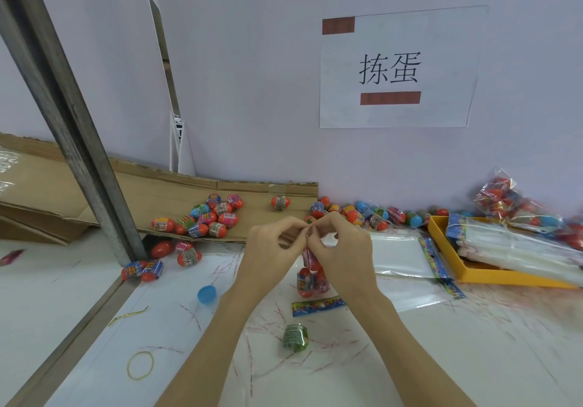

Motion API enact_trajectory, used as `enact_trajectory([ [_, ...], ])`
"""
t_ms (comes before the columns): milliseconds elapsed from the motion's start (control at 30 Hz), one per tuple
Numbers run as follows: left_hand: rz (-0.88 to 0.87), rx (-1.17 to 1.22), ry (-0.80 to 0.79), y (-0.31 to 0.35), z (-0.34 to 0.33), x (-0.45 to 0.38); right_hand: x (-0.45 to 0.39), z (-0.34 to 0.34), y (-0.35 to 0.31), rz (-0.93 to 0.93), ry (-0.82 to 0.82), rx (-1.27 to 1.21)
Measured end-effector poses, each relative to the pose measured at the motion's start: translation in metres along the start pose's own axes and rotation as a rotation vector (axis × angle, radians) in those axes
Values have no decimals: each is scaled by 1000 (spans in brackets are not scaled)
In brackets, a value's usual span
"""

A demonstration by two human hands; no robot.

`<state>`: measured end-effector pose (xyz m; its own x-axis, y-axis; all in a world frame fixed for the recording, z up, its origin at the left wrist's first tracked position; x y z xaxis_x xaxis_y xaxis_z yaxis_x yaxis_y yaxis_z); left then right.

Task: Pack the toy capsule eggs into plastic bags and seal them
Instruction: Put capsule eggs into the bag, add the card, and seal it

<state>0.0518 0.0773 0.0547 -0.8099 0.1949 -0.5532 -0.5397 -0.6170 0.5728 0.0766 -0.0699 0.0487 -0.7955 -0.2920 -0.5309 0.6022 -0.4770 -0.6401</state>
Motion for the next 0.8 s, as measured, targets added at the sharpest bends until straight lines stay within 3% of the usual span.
enact_trajectory([
  [300, 83, -24, 4, -2, -7, -1, -5, -2, 9, -78, -5, 47],
  [467, 363, 95, 252, -38, 28, 9, -5, 38, 54, -327, 87, -32],
  [633, 411, 79, 438, -46, 46, 17, 1, 47, 96, -546, -151, 161],
  [800, 392, 84, 409, -43, 42, 15, -5, 50, 92, -563, -188, 257],
])
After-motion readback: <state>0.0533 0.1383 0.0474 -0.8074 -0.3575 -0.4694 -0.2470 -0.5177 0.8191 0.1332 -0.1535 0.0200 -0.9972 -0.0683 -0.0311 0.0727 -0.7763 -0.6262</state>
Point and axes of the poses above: each hand's wrist, its own x-axis away from the middle knuckle, its own z-axis out of the back of the hand, y = z × x, the point moved 6 cm from there along -x, towards the middle knuckle, and after that the axes turned 14 degrees about -y, right-handed, at the moved point
